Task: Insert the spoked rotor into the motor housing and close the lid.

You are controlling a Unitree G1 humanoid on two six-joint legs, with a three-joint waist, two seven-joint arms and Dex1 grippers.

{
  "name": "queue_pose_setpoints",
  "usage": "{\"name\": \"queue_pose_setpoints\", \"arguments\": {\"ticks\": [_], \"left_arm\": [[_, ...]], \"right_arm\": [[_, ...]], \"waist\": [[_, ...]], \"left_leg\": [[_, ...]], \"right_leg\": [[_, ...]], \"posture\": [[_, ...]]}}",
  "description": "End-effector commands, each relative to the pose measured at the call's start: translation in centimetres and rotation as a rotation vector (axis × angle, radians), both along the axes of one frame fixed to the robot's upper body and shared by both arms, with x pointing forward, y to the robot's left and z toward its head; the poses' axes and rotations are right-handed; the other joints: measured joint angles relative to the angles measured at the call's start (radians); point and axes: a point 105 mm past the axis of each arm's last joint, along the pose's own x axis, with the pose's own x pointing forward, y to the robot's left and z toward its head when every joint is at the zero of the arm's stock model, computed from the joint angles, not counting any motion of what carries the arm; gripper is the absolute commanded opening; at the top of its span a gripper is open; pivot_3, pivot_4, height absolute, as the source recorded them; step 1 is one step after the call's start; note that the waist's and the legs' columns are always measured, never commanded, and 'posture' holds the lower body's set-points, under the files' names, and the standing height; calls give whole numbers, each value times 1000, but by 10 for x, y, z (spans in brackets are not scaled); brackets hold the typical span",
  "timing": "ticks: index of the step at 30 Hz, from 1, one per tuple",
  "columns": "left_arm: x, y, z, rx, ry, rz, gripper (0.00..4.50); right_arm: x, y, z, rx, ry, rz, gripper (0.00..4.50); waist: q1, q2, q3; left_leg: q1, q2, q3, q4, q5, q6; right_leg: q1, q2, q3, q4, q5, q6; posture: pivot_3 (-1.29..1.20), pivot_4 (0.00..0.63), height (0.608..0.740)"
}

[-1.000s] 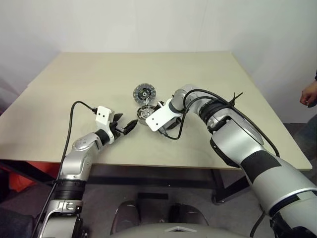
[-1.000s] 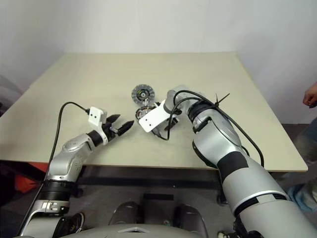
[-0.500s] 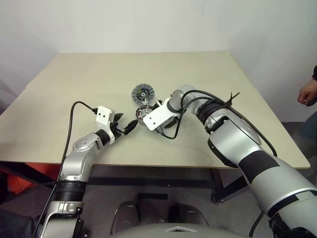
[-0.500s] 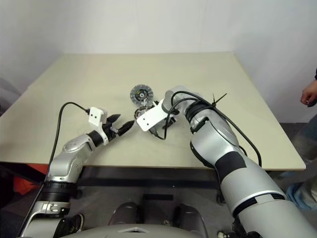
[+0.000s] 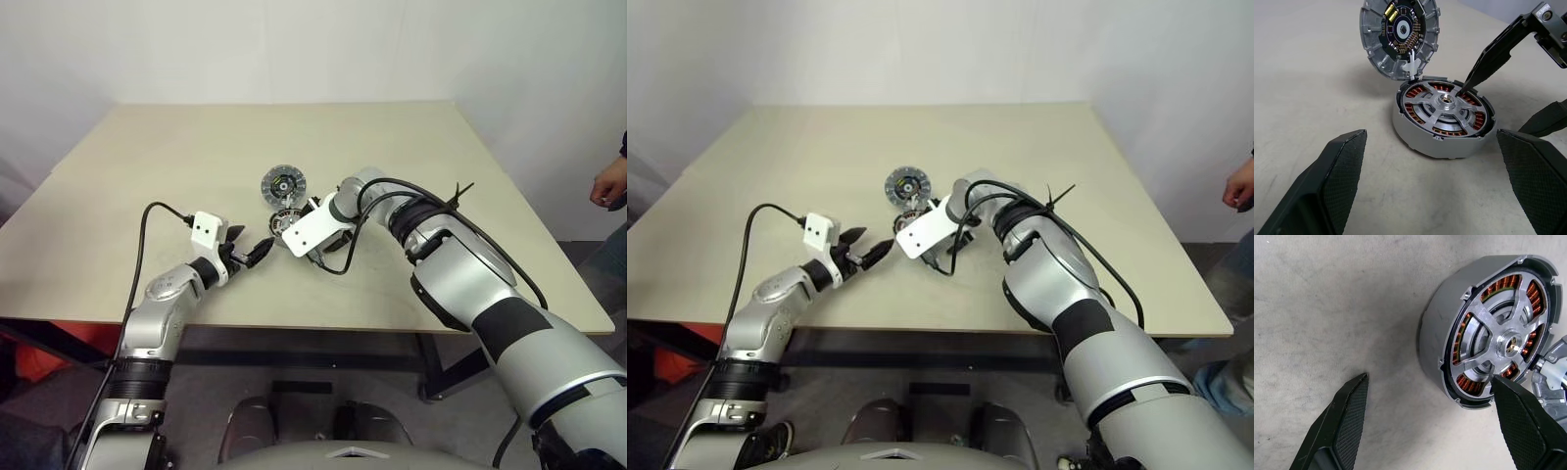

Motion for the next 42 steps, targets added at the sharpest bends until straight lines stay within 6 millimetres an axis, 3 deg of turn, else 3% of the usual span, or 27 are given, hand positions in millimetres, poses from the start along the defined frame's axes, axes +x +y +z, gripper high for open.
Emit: {"name": "queue_pose_setpoints", "arguments": {"ticks": [1, 11, 19, 42], "left_arm": [[2, -3, 13, 0, -52, -9, 4500], [2, -3, 13, 0, -51, -8, 4500], [4, -3, 13, 0, -53, -8, 4500], [9, -4, 16, 4, -65, -15, 4500]], "right_arm": [[1, 10, 17, 41, -11, 28, 4490], [3, 17, 21, 85, -39, 23, 4490], [1, 11, 23, 69, 5, 16, 4490], [13, 23, 38, 192, -96, -41, 4490]], "waist": [[0, 0, 0], [0, 0, 0], [0, 0, 0], [0, 0, 0]], "left_leg": [[0, 0, 0, 0, 0, 0], [0, 0, 0, 0, 0, 0], [0, 0, 0, 0, 0, 0], [0, 0, 0, 0, 0, 0]], "right_leg": [[0, 0, 0, 0, 0, 0], [0, 0, 0, 0, 0, 0], [0, 0, 0, 0, 0, 0], [0, 0, 0, 0, 1, -2]], "posture": [[0, 0, 740], [0, 0, 740], [0, 0, 740], [0, 0, 740]]}}
